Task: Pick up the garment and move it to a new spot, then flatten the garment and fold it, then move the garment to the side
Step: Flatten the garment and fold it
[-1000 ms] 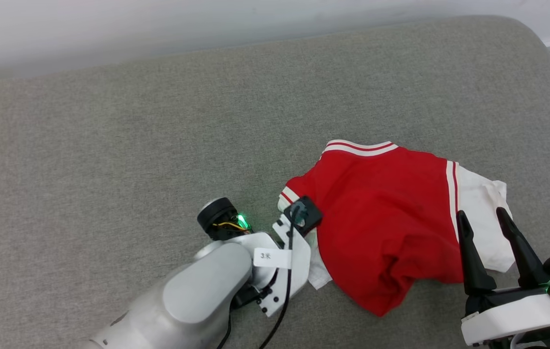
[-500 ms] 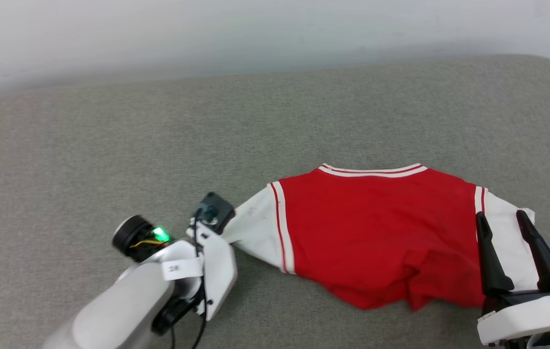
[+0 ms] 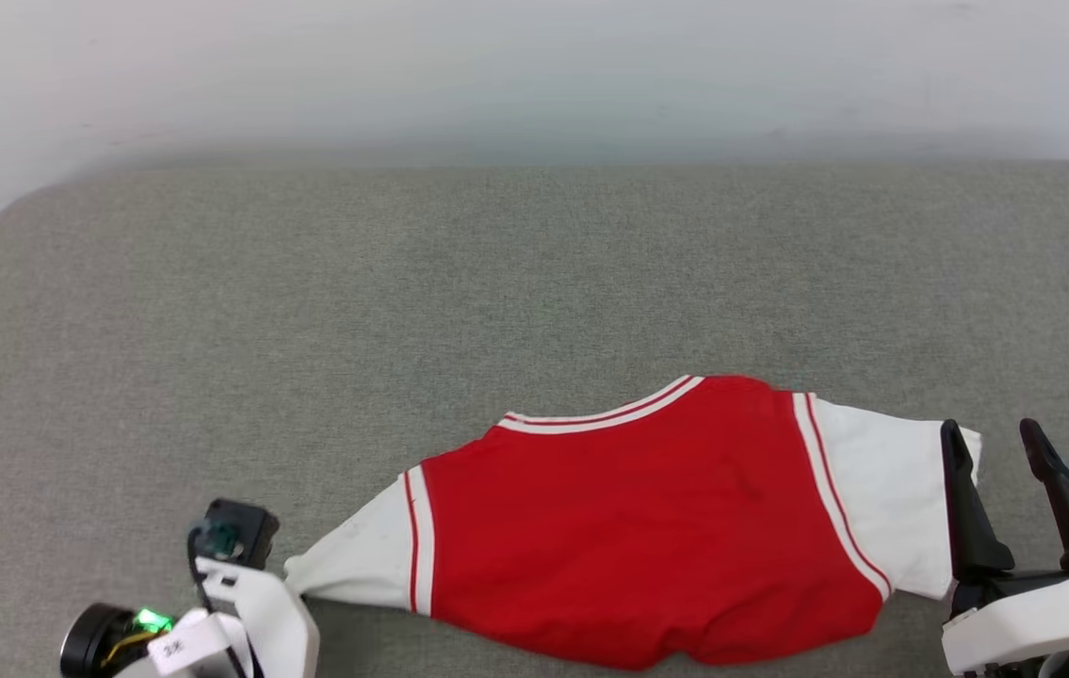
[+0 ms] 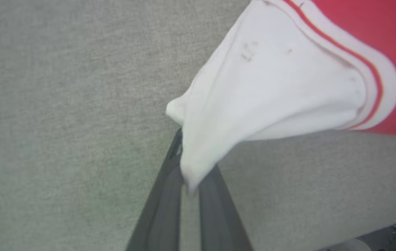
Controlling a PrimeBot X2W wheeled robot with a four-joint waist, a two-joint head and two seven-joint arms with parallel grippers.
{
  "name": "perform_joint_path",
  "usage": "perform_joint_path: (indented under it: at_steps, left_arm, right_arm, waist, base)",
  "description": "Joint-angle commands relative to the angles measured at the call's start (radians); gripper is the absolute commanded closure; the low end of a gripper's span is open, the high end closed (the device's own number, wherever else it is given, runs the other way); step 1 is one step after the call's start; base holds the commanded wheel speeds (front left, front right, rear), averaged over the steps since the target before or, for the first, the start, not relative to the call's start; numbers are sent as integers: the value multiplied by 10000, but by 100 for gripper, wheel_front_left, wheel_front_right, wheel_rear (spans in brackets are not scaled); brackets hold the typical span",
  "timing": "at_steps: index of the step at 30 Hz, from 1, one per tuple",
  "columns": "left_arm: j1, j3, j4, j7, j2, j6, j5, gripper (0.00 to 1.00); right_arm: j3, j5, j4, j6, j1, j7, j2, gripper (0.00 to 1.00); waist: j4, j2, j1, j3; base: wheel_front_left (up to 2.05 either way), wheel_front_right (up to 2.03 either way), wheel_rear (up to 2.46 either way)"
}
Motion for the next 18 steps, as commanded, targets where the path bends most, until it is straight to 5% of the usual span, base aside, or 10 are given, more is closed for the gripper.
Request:
perform_joint_path:
  at_steps: [1,4,5,6,8,18]
  left_arm:
    - [201,103,64,-178,-53,84,-136,100]
    - [478,351,271,-870,-419,173,-334,100]
    - [561,398,324,-1128,-570,153,-401,87]
    - [608,480,376,-1438,-713,169,-417,65]
    - [685,688,504,-2140,-964,316,-350,0]
    - [936,1400,407,-5183,-1623,867,229,0]
  right_arm:
    - [-50,-48,-11,-10,63,34,26,0]
    - [-151,-67,32,-10,108,96,26,0]
    - [-204,-82,57,-10,136,149,26,0]
    - [-249,-98,79,-10,166,172,26,0]
    - [-387,-152,102,-10,214,252,26,0]
    - [-1248,171,321,-9,504,812,28,0]
  waist:
    - [47,0,1,-42]
    - [132,0,1,-133]
    - [158,0,1,-184]
    - [177,0,1,-247]
    - [208,0,1,-382]
    - [421,0,1,-973]
  base:
    - [0,0,0]
    - [0,0,0]
    - [0,0,0]
    - [0,0,0]
    - [0,0,0]
    - [0,0,0]
